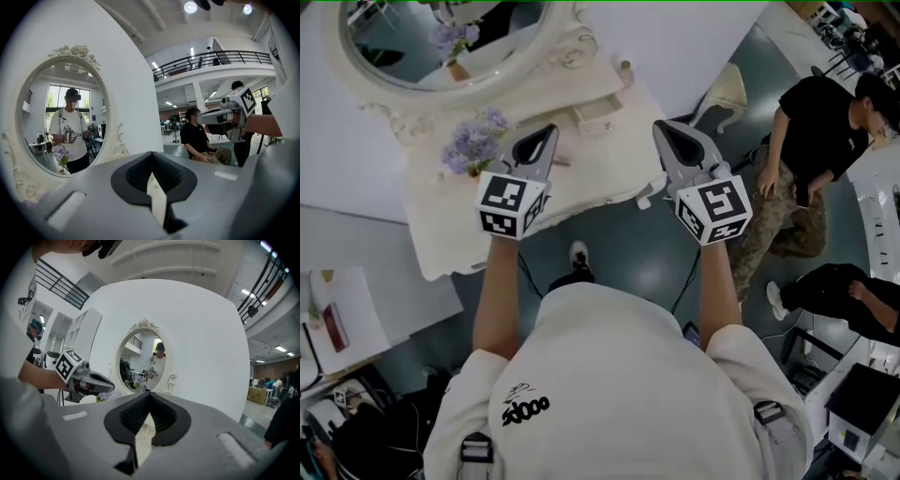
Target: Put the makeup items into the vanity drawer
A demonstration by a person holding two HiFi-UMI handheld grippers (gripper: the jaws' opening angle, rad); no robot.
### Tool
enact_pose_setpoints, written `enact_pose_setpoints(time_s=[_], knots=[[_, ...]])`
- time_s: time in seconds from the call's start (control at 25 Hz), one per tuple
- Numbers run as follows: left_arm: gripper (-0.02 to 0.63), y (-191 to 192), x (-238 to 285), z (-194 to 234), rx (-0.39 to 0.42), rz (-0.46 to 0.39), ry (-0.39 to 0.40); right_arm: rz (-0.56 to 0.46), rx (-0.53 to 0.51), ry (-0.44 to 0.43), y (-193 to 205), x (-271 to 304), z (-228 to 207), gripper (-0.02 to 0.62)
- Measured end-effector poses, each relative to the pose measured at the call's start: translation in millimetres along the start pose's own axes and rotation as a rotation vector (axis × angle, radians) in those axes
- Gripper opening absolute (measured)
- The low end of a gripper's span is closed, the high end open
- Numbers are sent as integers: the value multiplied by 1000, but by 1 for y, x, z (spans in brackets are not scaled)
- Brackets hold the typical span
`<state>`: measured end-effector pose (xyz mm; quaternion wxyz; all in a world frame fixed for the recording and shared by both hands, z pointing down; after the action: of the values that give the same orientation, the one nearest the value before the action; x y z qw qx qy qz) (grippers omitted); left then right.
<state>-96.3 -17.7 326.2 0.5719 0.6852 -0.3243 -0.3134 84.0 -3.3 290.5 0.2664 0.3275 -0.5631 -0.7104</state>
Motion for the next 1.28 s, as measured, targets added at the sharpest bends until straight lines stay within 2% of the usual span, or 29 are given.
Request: enact_pose_setpoints(time_s=[0.28,0.56,0.8,0.96,1.08,1.16,1.28], knots=[[18,25,34,32,-14,37,23,60,28,-18,24,47,-8,3],[18,62,51,46,-39,110,39,118,45,-48,54,78,-4,3],[18,115,59,56,-81,230,-21,167,53,-127,96,96,-9,2],[18,145,59,54,-125,309,-65,210,72,-219,123,107,-13,2],[20,162,59,52,-146,337,-100,239,103,-288,141,112,-15,2],[64,172,58,49,-169,352,-130,252,149,-325,152,113,-17,2],[93,191,59,42,-198,397,-154,271,227,-351,169,112,-22,2]])
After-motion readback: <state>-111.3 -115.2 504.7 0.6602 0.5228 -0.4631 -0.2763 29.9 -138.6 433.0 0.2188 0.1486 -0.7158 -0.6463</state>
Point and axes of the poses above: the fingertips, and each gripper's own axes: x forward along the fingers, z to its left, y out of its underside, the point moved 2 cm from there along -x, backward along the fingers, and after that the axes turned 15 degrees about -z, right-handed, at the moved point
